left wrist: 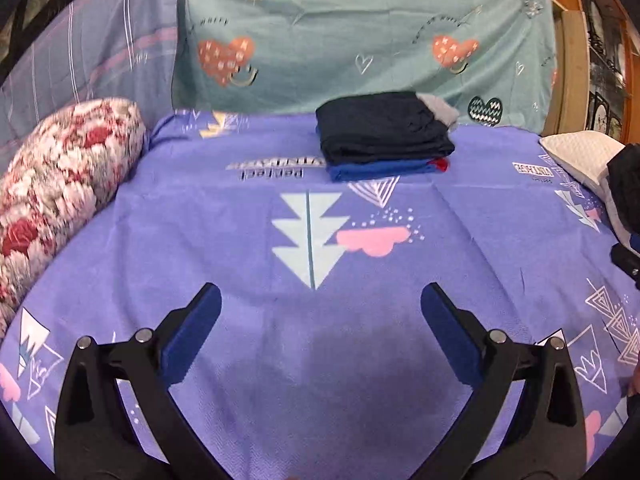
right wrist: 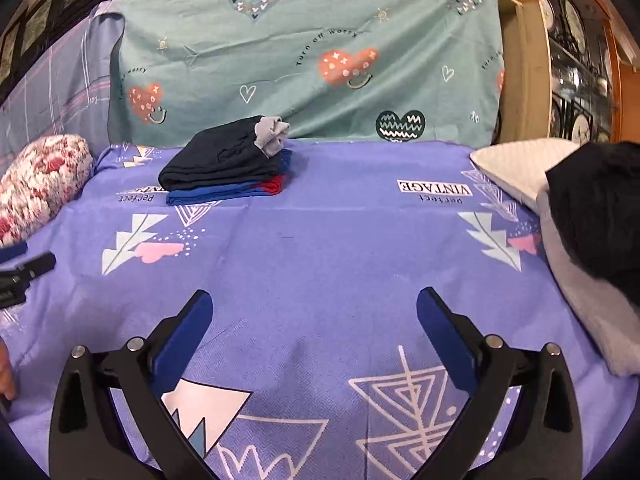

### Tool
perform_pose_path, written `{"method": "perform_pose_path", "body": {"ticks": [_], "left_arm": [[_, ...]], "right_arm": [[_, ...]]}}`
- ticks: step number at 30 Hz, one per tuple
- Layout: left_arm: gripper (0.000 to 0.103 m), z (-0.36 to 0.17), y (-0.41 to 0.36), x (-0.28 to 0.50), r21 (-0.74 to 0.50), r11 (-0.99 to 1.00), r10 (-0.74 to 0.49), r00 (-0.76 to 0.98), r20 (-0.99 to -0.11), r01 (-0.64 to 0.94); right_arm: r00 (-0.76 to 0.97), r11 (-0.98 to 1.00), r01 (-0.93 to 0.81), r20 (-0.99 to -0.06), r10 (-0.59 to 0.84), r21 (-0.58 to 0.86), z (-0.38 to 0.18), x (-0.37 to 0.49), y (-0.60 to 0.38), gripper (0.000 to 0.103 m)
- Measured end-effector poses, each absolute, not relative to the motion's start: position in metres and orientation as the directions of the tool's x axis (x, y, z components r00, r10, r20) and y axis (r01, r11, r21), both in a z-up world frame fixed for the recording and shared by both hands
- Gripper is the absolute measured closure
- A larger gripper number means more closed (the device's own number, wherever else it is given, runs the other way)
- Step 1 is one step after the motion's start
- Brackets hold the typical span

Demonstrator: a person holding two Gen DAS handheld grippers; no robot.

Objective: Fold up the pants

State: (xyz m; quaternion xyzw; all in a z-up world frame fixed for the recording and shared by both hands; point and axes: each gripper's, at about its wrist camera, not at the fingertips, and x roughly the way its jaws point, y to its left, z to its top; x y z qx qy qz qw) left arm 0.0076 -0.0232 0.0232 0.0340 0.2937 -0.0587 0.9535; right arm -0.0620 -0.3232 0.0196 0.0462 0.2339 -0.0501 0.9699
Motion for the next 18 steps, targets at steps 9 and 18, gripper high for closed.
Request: {"method": "perform_pose_path", "body": {"ticks": [9, 18], "left_arm": [[0.002, 0.024, -0.024, 0.004, 0.112, 0.992, 0.006, 0.844, -0.537, 0.065], [0.002, 0.024, -0.015, 0.006, 0.061, 0.997, -0.012, 0.83, -0.557, 0.056]], "right_arm": [[0.871, 0.995, 0.075, -0.49, -0.032, 0.07, 0.016, -0.054, -0.322, 0.001], [0.858, 0.981, 0.15, -0.508, -0.069, 0.12, 0.013, -0.053, -0.337, 0.001]]}}
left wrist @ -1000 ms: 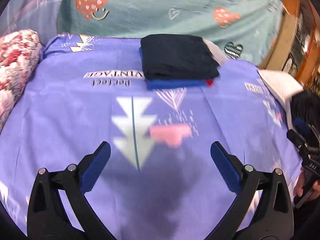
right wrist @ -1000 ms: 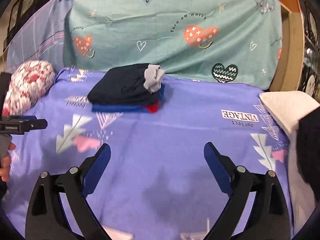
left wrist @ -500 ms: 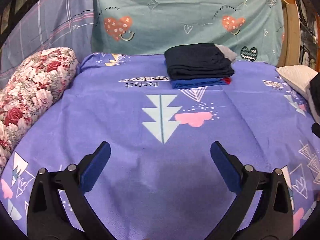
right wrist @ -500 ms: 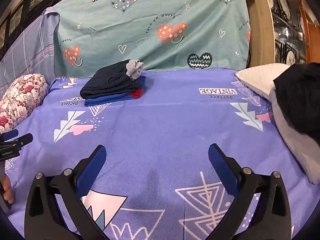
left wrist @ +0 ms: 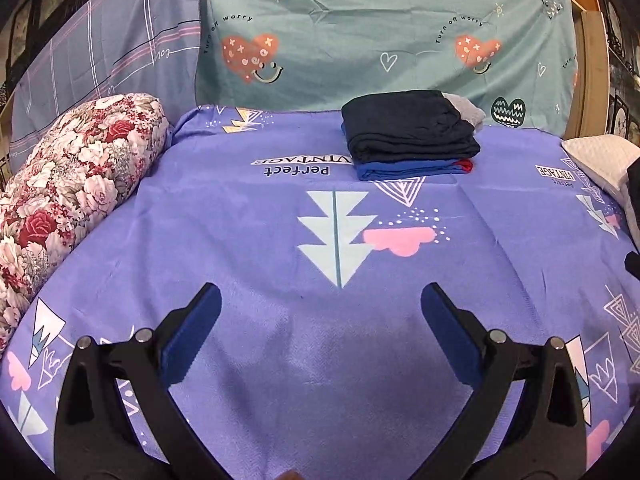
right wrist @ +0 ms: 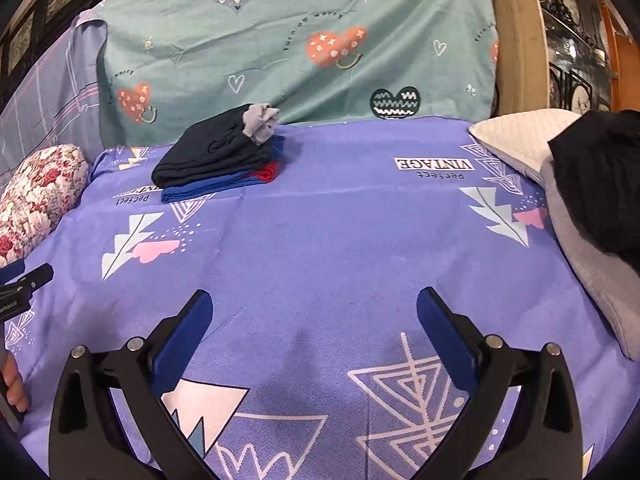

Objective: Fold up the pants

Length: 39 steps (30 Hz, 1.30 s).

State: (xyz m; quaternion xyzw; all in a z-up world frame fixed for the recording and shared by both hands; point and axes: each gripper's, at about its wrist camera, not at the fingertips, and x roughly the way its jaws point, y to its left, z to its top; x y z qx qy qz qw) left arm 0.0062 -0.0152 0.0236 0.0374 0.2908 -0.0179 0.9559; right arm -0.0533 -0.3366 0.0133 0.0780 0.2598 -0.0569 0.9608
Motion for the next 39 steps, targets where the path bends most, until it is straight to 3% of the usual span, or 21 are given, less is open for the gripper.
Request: {"method": "perform_pose_path", "body": {"ticks": [6, 13, 19, 39], "left_arm": [[0.002, 0.024, -0.016, 0.005, 0.072, 0.996, -0.004, 0.834, -0.552, 0.052], [0.002, 0.022, -0.014, 0.008, 0.068, 0.997, 0.004, 0.832, -0.555, 0.041], [0.002, 0.023, -0.013, 0.007, 0.087, 0.996, 0.037, 0.841, -0.54, 0.013], [0.002, 0.009, -0.007, 0.023, 0.098, 0.995, 0.073, 0.788, -0.611, -0.016]], "right_arm": [[0.897, 0.949, 0.304, -0.358, -0.258, 0.08, 0.026, -0.076, -0.346, 0.001], [0.84, 0.974, 0.225, -0.513, -0.179, 0.03, 0.014, -0.048, -0.34, 0.001], [0.847, 0.979, 0.202, -0.503, -0.172, 0.005, 0.014, -0.049, -0.332, 0.001], [0.829, 0.978, 0.207, -0.538, -0.155, 0.037, 0.011, -0.044, -0.338, 0.001]]}}
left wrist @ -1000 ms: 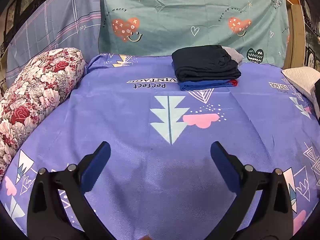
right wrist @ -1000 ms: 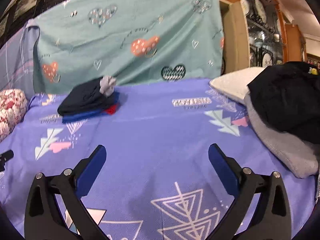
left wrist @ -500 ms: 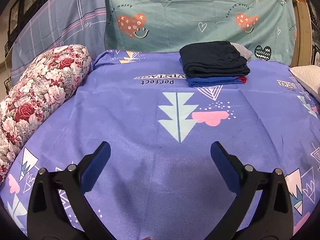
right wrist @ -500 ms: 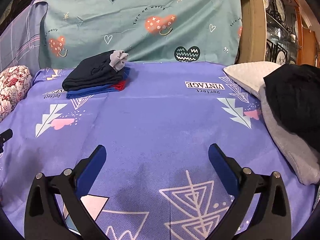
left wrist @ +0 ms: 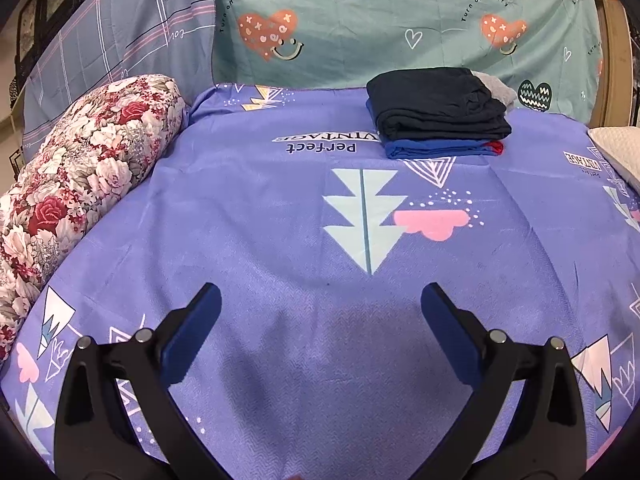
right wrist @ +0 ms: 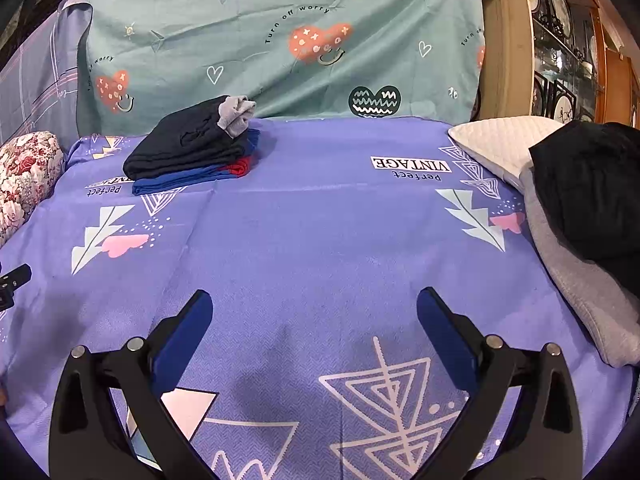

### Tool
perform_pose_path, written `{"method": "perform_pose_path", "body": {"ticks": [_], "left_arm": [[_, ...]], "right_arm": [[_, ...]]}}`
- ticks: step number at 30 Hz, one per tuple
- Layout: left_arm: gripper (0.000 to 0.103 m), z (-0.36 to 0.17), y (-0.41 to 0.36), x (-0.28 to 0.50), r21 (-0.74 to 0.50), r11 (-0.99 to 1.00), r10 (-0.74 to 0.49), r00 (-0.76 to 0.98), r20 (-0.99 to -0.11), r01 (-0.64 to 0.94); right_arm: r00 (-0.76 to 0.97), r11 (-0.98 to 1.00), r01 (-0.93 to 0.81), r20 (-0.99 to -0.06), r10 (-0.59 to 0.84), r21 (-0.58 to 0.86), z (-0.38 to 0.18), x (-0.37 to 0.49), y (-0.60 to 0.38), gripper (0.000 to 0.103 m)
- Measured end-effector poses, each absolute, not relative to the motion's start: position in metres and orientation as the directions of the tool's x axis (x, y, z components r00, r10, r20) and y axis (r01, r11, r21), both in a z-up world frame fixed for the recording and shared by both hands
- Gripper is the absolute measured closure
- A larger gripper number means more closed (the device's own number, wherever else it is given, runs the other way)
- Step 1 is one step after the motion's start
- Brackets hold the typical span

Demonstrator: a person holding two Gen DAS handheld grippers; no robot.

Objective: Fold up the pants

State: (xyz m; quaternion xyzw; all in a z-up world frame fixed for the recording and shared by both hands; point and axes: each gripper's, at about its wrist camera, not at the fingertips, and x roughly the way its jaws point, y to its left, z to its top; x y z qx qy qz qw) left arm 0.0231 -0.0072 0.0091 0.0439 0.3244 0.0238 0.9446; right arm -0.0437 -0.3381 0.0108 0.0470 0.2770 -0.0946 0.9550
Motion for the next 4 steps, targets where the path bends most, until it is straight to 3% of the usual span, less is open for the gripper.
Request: {"method": "perform_pose_path", "body": {"ticks": [4], "left_arm": [[0.002, 0.0081, -0.0043, 0.0249, 0.08, 0.997, 0.064, 0.78, -0.622, -0.018]], "right_arm": [[0.826, 0.978, 0.206, -0.542, -0.152, 0.039, 0.0103, -0.0421, -0.3392, 0.001]]}}
